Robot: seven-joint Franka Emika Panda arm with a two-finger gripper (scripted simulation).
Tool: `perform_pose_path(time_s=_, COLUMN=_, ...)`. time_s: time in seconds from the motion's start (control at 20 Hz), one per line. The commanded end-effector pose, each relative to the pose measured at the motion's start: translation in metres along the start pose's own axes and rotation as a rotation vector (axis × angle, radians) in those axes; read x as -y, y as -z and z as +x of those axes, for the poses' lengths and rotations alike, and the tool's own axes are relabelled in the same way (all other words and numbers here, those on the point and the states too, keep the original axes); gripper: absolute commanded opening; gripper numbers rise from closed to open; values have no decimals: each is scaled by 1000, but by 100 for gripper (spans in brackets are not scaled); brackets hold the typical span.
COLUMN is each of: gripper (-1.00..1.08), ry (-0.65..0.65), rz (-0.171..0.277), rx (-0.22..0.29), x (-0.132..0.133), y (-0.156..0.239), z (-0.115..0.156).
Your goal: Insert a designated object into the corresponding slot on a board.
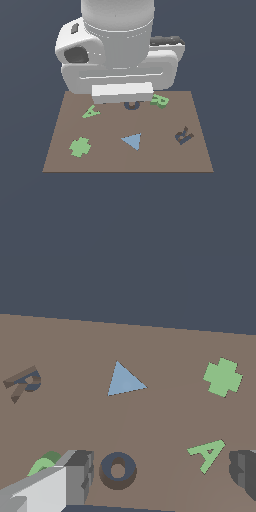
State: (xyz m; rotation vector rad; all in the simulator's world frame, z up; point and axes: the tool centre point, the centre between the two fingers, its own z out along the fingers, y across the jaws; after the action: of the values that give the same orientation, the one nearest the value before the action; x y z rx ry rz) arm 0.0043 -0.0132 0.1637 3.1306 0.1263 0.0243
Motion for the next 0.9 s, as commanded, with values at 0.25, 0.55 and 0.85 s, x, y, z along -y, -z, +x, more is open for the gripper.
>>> perform_pose_path(time_s=0.25, gripper=100, ry=218, rz=4, rx=2, x=34, y=-23, z=-4)
perform_pose_path(time_s=0.55, gripper=100, ry=478, rz=9, rx=3, x=72, y=-50, z=-18)
perform_pose_path(time_s=0.85, gripper=100, ry=729, rz=13, rx=5, x=104, y=-76, z=-42)
